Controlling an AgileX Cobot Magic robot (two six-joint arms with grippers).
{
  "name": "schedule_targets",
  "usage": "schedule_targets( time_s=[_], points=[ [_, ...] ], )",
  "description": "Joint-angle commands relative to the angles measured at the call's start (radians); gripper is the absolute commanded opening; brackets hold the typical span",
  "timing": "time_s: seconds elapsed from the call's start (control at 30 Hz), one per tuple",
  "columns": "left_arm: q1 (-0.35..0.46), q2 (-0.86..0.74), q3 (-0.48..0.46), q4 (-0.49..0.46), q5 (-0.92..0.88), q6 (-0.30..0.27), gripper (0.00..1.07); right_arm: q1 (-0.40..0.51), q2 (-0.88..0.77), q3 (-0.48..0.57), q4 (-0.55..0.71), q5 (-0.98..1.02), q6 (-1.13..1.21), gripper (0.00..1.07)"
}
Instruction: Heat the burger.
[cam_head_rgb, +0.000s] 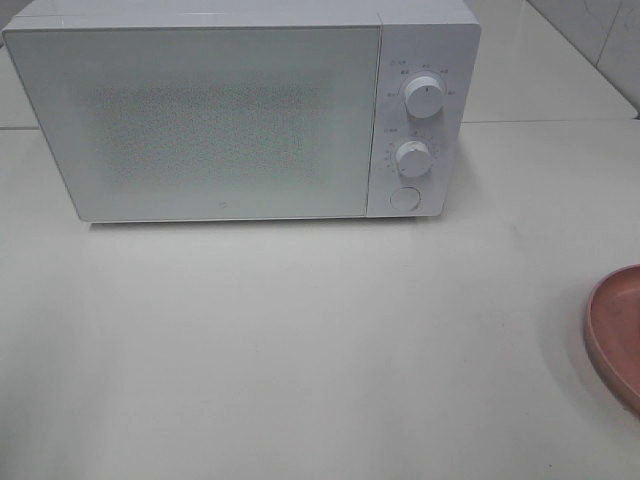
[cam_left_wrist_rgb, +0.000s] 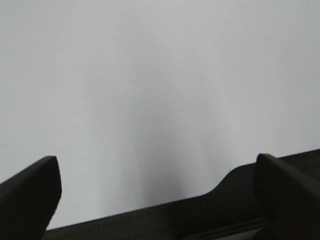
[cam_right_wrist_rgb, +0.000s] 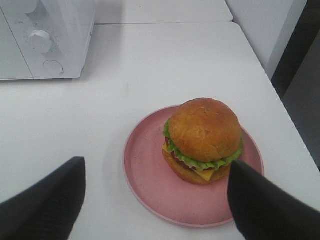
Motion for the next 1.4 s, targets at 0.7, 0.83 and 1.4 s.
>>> schedule_targets(
  time_s=[0.7,0.83,1.4],
  points=[
    [0.123,-0.497,0.003,-0.068,-0.021,-0.010,1.00,-0.004,-0.025,0.005,0.002,-0.012,-0.001,0.73],
    [0.141,-0.490,0.003,-0.074,-0.021,-0.010,1.00,-0.004,-0.025,0.005,0.002,-0.012,-0.001,0.73],
    [0.141,-0.490,0.003,-0.072,-0.020,-0.010,1.00,-0.004,-0.025,0.005,0.002,-0.012,-0.001,0.73]
  ],
)
